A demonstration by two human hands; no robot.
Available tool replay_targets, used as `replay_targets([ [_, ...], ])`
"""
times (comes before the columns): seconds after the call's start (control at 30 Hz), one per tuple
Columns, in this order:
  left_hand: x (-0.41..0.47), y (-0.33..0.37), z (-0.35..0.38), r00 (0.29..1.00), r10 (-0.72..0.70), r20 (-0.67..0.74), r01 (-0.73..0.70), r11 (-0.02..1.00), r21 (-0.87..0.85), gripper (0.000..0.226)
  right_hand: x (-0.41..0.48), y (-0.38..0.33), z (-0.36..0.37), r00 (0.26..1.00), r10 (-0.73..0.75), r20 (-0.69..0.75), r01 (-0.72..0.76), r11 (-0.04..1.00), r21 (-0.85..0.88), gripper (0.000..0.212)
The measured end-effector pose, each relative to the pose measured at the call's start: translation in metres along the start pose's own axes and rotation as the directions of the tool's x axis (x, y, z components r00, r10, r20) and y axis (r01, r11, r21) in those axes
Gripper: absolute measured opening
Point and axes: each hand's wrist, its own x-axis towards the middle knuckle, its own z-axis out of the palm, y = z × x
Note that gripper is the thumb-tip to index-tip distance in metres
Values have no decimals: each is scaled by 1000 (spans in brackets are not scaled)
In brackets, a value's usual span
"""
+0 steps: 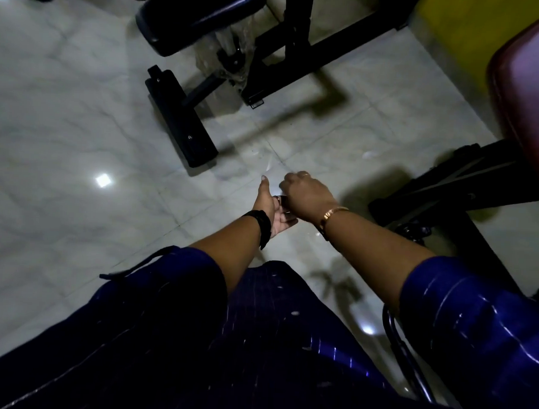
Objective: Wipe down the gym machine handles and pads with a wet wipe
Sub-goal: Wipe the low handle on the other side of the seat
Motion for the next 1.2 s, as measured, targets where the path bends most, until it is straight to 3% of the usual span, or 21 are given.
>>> replay_targets([
  [0.13, 0, -1, 0, 1000, 0, 5, 0, 997, 73, 92, -2, 11, 1, 989, 139, 44, -145, 965, 218, 42],
  [0.3, -2, 1, 0, 1000, -9, 23, 8, 998, 56, 91, -34, 12, 20, 989, -40, -139, 45, 998, 33, 54],
  [0.37, -3, 1, 1, 1000, -18, 23, 17, 999, 44, 89, -34, 9, 24, 982, -119, -148, 113, 993, -46, 50],
  [0.5, -2, -1, 1, 1000, -6, 13, 5, 999, 40, 95, -13, 3, 9, 995, -81, -56, 77, 994, -72, 39],
  [0.57, -1, -1, 0, 1000, 3, 14, -4, 998, 69, 98, -5, 8, -3, 999, 28, 37, -29, 999, 37, 45],
  [0.63, -2, 0, 0, 1000, 13, 14, -15, 996, 91, 99, -8, 15, -4, 986, 138, 99, -159, 952, 260, 54],
  [0.7, -3, 1, 1, 1000, 21, 9, -21, 996, 90, 99, -19, 16, 3, 984, 168, 56, -176, 906, 386, 56],
  [0.8, -3, 1, 2, 1000, 11, 6, -11, 997, 71, 98, -34, 13, 21, 991, 95, -92, -69, 963, 261, 54],
  [0.9, -5, 1, 3, 1000, -19, 11, 18, 999, 27, 91, -29, 16, 25, 972, -147, -185, 154, 988, 26, 46],
  [0.93, -7, 0, 3, 1000, -17, 7, 17, 1000, 14, 90, -24, 15, 24, 964, -196, -178, 192, 981, -38, 39],
  [1.0, -7, 0, 3, 1000, -1, 8, 0, 1000, 14, 92, -13, 9, 14, 982, -160, -104, 153, 985, -75, 33],
  [1.1, -7, 0, 3, 1000, 12, 16, -13, 998, 62, 97, 0, 8, 4, 997, 81, 14, -82, 977, 199, 42],
  [1.2, -9, 1, 3, 1000, 17, 22, -19, 996, 92, 98, -7, 19, 13, 975, 220, 31, -202, 823, 531, 46],
])
